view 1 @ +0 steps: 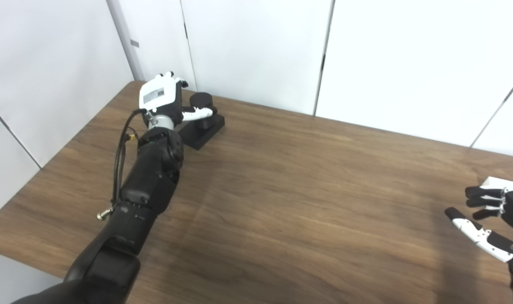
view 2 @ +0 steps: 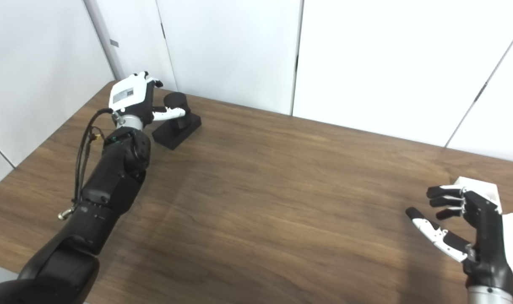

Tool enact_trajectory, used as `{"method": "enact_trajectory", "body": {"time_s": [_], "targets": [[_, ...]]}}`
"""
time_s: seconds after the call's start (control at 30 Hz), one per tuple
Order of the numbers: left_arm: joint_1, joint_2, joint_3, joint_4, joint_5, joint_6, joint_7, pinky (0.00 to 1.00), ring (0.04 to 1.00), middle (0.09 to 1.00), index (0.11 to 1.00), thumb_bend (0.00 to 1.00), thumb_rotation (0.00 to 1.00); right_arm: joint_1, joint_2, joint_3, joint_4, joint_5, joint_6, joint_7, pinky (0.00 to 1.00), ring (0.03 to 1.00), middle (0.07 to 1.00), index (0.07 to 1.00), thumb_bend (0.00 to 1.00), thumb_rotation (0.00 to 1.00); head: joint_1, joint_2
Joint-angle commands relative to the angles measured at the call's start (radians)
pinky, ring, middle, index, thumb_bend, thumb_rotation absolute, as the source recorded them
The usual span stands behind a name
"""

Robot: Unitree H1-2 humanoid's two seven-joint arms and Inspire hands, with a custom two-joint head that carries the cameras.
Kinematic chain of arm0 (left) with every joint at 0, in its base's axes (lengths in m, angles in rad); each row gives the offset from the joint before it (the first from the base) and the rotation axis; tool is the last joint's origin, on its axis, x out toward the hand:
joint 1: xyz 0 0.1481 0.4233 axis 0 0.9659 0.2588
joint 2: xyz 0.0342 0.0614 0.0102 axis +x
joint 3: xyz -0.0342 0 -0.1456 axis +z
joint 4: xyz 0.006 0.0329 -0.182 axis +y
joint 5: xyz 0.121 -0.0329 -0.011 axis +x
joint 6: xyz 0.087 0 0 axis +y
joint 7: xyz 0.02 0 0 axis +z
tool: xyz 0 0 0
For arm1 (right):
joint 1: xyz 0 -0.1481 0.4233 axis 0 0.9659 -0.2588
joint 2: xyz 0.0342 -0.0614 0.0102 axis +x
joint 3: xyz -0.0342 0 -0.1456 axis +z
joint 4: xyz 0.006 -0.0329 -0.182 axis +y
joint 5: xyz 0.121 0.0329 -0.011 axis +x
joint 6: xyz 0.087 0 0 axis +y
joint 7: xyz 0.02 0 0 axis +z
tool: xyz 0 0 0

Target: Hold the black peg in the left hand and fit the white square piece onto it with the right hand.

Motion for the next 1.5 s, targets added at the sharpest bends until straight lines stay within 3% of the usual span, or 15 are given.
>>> {"method": "enact_trajectory", "body": {"time_s": [0.0,0.43,0.7,1.07,1.33,1.47], "targets": [[-0.049,0.02,0.0,-0.003,0.007,0.003,0.015,0.91,1.0,0.972,0.806,0.94,0.62,-0.028,0.0,-0.004,-0.032,-0.004,-0.017,-0.009,0.42,0.544,0.603,0.489,0.49,0.11,0.001,0.001],[-0.049,0.007,-0.009,0.061,0.002,0.003,0.009,0.88,1.0,0.962,0.807,0.95,0.61,-0.03,0.006,-0.005,-0.039,-0.011,-0.005,-0.011,0.42,0.547,0.605,0.489,0.49,0.11,-0.005,0.006],[-0.051,0.01,-0.024,0.137,-0.006,0.003,0.039,0.85,0.995,0.948,0.757,0.94,0.6,-0.03,0.009,-0.01,-0.04,-0.017,0.003,-0.012,0.41,0.546,0.6,0.489,0.49,0.11,-0.008,0.009],[-0.046,0.014,-0.036,0.173,-0.038,0.002,0.07,0.86,0.997,0.955,0.807,0.95,0.6,-0.028,0.002,-0.009,-0.039,-0.022,-0.002,-0.014,0.42,0.554,0.603,0.489,0.49,0.11,-0.008,0.014],[-0.041,0.019,-0.061,0.18,-0.052,0.002,0.081,0.82,0.982,0.945,0.832,0.91,0.55,-0.021,0.001,-0.011,-0.042,-0.017,0.001,-0.01,0.42,0.555,0.609,0.489,0.49,0.11,-0.009,0.019],[-0.041,0.023,-0.073,0.178,-0.05,0.003,0.065,0.8,0.966,0.928,0.769,0.86,0.47,-0.02,0.001,-0.013,-0.043,-0.015,0.006,-0.009,0.42,0.55,0.608,0.489,0.49,0.11,-0.008,0.02]]}}
